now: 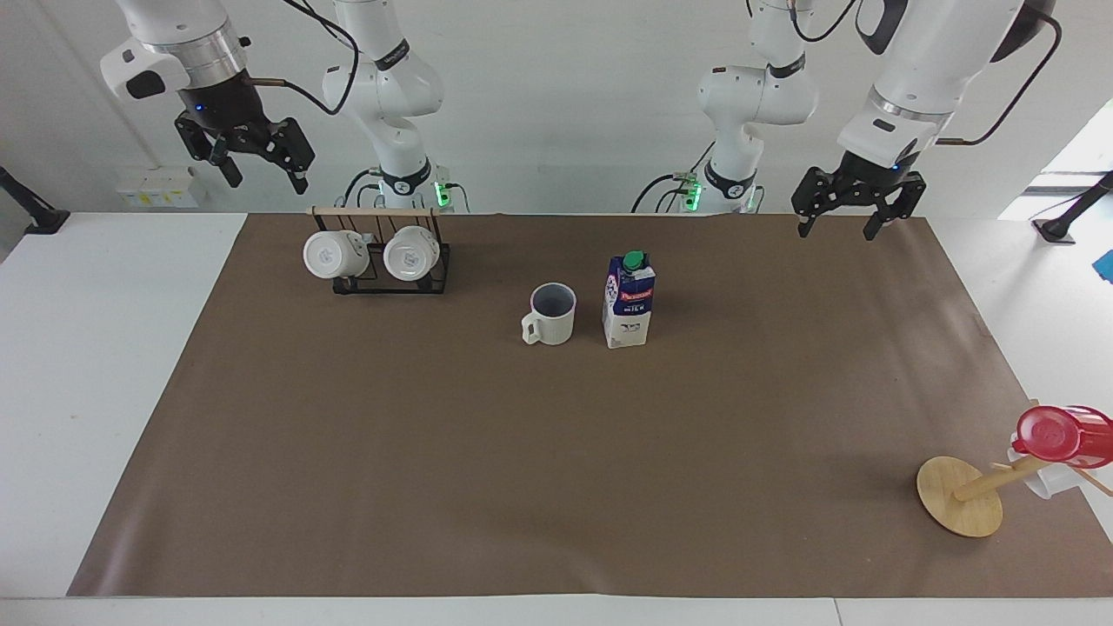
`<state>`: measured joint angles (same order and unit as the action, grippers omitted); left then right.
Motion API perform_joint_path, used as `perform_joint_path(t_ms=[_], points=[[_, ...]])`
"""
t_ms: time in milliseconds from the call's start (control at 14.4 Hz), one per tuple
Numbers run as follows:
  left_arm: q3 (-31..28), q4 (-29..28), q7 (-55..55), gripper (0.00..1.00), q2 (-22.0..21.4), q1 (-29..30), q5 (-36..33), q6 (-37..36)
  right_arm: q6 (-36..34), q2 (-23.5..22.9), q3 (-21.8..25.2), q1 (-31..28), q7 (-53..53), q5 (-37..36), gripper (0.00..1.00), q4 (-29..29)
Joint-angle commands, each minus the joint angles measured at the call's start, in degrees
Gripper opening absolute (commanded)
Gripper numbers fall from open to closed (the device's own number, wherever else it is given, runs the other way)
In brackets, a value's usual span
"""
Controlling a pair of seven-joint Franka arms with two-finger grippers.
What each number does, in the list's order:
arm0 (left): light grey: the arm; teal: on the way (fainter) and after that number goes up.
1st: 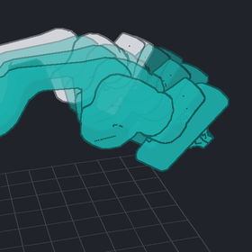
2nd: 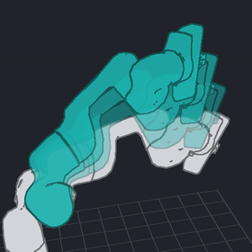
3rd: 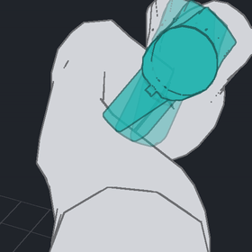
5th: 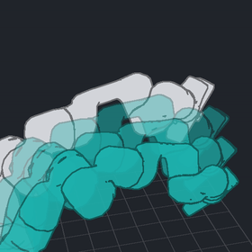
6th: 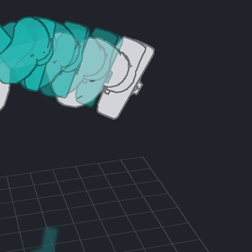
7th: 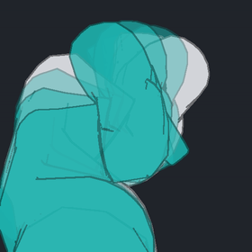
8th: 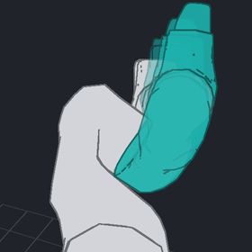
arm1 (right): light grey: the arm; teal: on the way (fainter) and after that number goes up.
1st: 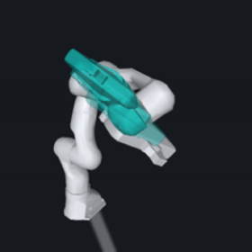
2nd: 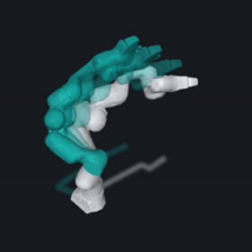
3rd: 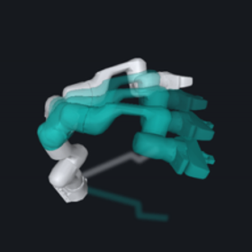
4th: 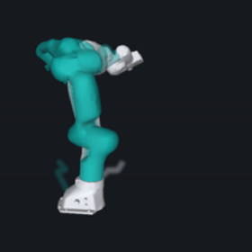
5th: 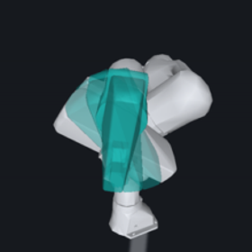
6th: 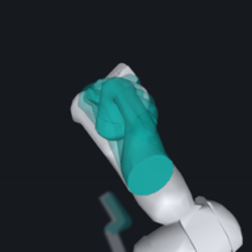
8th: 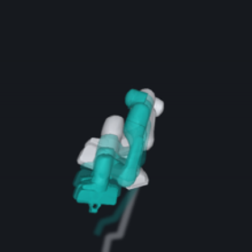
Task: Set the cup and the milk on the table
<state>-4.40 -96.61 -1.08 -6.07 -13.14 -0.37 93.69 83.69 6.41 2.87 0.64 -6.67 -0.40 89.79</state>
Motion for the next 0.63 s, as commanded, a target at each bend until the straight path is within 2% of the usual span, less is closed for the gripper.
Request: perform_joint_path(t_ms=[0,209,557], points=[[0.6,1.2,4.6,1.00,0.2,2.9,-0.3,-1.8,0.9,1.2,0.1,0.1,0.9,0.3,1.00,1.3],[0.6,1.2,5.6,1.00,0.1,5.0,-0.2,-3.3,0.9,1.2,0.1,0.1,0.9,0.3,1.00,1.3],[0.8,1.0,5.6,1.00,-0.1,5.1,-0.2,-4.6,0.9,1.2,0.1,0.1,0.9,0.3,1.00,1.3]])
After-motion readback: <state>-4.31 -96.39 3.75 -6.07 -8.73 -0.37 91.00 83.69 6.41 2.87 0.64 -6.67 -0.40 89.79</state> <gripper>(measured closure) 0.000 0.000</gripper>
